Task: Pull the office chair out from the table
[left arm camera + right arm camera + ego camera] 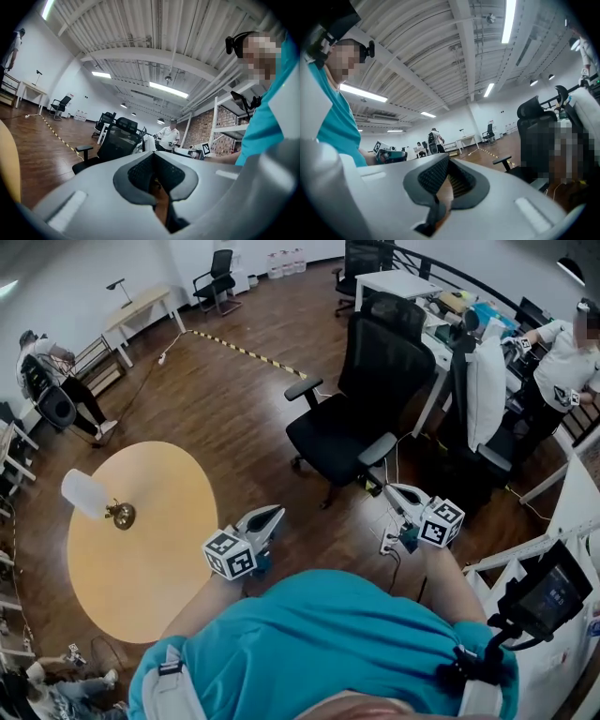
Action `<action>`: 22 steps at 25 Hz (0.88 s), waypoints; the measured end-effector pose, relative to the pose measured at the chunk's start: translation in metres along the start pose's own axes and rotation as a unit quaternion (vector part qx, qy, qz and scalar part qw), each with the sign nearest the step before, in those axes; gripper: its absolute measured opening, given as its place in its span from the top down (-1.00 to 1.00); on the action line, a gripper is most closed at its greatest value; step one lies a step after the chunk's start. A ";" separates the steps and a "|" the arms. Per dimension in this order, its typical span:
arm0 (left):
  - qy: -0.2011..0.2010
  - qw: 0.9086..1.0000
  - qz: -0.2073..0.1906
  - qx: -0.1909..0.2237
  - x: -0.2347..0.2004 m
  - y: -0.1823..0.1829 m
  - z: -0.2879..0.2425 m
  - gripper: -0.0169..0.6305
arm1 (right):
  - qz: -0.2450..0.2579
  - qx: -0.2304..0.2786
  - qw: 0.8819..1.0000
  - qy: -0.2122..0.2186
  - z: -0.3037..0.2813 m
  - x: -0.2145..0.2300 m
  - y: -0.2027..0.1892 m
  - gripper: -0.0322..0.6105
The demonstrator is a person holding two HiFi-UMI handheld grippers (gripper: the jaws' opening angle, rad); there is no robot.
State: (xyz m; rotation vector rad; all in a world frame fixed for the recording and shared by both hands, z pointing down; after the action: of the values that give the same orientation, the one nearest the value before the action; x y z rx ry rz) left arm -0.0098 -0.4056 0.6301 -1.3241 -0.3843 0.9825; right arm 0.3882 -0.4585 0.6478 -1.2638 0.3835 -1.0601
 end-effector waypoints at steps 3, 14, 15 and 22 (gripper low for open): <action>0.004 1.000 -0.005 0.015 0.016 0.014 0.036 0.87 | 0.009 -0.002 1.000 0.012 -0.002 -0.036 0.000 0.89; -0.012 1.000 -0.011 0.011 0.041 0.071 0.220 0.87 | 0.003 0.000 1.000 0.009 -0.052 -0.226 -0.065 0.89; -0.013 1.000 -0.007 0.010 0.044 0.081 0.235 0.87 | 0.002 -0.001 1.000 0.008 -0.057 -0.245 -0.067 0.89; -0.015 0.999 0.001 0.035 0.074 0.095 0.296 0.87 | 0.028 -0.003 1.000 0.005 -0.034 -0.325 -0.052 0.89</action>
State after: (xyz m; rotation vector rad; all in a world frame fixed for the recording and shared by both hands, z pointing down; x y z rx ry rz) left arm -0.2210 -0.1681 0.5968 -1.2483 -0.3695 1.0093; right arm 0.1767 -0.2114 0.5865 -1.2463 0.4278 -1.0178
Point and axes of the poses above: the fingertips, and each gripper's own axes: z backward along the fingers, x to its right, y out of its top, the point moved 10 cm from there along z, backward along the fingers, and after that the axes turned 13 degrees about x, right-handed, at the moved point
